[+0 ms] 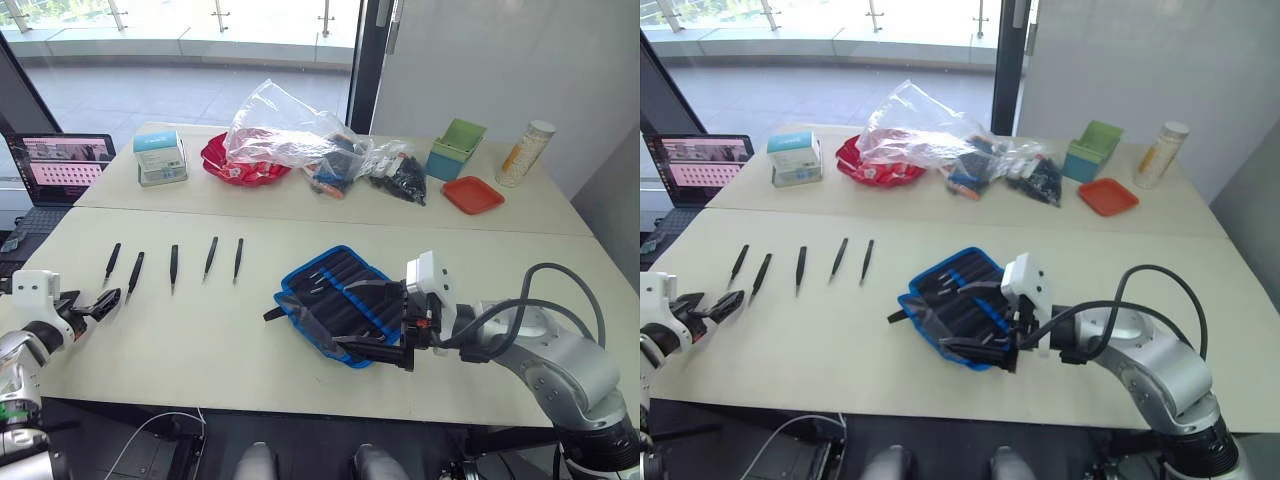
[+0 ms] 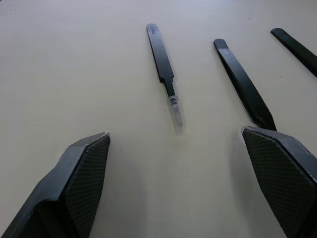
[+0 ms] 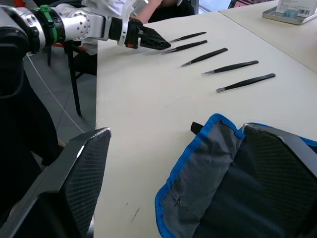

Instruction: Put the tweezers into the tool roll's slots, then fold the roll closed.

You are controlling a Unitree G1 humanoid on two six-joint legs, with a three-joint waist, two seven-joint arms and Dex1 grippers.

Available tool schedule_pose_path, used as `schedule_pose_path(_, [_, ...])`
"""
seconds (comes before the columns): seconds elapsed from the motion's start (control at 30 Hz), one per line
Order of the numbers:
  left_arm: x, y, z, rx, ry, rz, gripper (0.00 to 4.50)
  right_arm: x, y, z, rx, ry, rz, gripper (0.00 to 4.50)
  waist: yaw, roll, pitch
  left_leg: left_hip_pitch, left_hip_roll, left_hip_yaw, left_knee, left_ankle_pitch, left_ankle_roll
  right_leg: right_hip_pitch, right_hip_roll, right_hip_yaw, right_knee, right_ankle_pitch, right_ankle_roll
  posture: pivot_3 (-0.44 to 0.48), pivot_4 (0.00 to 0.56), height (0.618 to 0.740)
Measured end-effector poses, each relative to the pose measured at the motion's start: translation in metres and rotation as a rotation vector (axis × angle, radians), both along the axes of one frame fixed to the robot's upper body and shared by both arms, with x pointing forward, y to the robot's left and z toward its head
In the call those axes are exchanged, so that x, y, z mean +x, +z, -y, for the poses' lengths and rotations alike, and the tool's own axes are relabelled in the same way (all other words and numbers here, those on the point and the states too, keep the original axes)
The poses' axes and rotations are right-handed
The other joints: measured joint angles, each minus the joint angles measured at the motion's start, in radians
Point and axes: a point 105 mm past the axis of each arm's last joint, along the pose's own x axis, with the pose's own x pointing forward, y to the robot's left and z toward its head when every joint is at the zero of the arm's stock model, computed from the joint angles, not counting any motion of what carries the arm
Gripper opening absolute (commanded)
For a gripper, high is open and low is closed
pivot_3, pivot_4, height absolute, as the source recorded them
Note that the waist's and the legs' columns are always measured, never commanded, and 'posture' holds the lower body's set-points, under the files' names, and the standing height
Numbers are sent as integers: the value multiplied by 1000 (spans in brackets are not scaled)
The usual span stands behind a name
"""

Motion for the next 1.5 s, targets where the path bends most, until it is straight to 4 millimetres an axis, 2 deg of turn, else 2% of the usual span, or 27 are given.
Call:
schedule_pose_path(0.2, [22, 1, 0, 2, 50, -5, 4480, -1, 0, 1, -4, -13, 5, 4500, 0, 0, 0, 0, 0, -1, 0, 0, 0, 0, 0, -1, 1, 0, 0, 0, 150, 717])
schedule_pose_path(0.3, [27, 1, 1, 13, 57, -11, 3683, -1, -1, 1, -5, -21, 2, 4500, -1, 0, 0, 0, 0, -1, 0, 0, 0, 0, 0, -1, 2, 0, 0, 0, 150, 717])
schedule_pose_path(0.67, [34, -3, 9, 19, 37, -12, 16, 1, -5, 4, -18, -49, -3, 4500, 17, 0, 0, 0, -2, -1, 1, 0, 0, 1, -2, -1, 2, 0, 1, 0, 150, 717])
schedule_pose_path(0.97, [32, 1, 5, 8, 56, 20, 16, 4, -8, 7, -25, -81, -3, 4500, 16, 0, 0, 0, -2, -1, 1, 0, 0, 1, -1, -1, 2, 0, 1, 0, 150, 717])
schedule_pose_path(1.07, [28, 1, 3, -16, 60, 41, 0, 7, -9, 10, -11, -113, -12, 3708, 10, 0, 0, 0, -2, -2, 1, 0, 0, 0, -1, -2, 2, 0, 1, 0, 150, 717])
schedule_pose_path(1.17, [27, 9, 1, -12, 44, 74, 0, 12, -11, 16, 1, -154, -10, 2641, 6, 0, 0, -1, -2, -3, 1, 0, 0, 0, -1, -3, 3, 0, 0, 0, 150, 717])
schedule_pose_path(1.37, [18, 52, 3, 72, -29, 200, 0, 20, -21, 29, 1, -246, -14, 566, -2, -1, 0, -1, -1, -4, 1, 0, 0, 0, -2, -3, 3, 0, 0, 0, 150, 717])
schedule_pose_path(1.43, [11, 60, 9, 95, -55, 207, 0, 23, -27, 36, 6, -295, -20, 20, -3, -1, 0, -1, -1, -4, 1, 0, 0, 0, -1, -3, 4, 0, 0, 0, 150, 717])
schedule_pose_path(1.5, [5, 69, 19, 108, -92, 207, 0, 26, -34, 42, 17, -341, -25, 20, -3, -1, 1, -1, -1, -4, 1, 0, 0, 0, -1, -3, 4, 0, 0, 0, 150, 717])
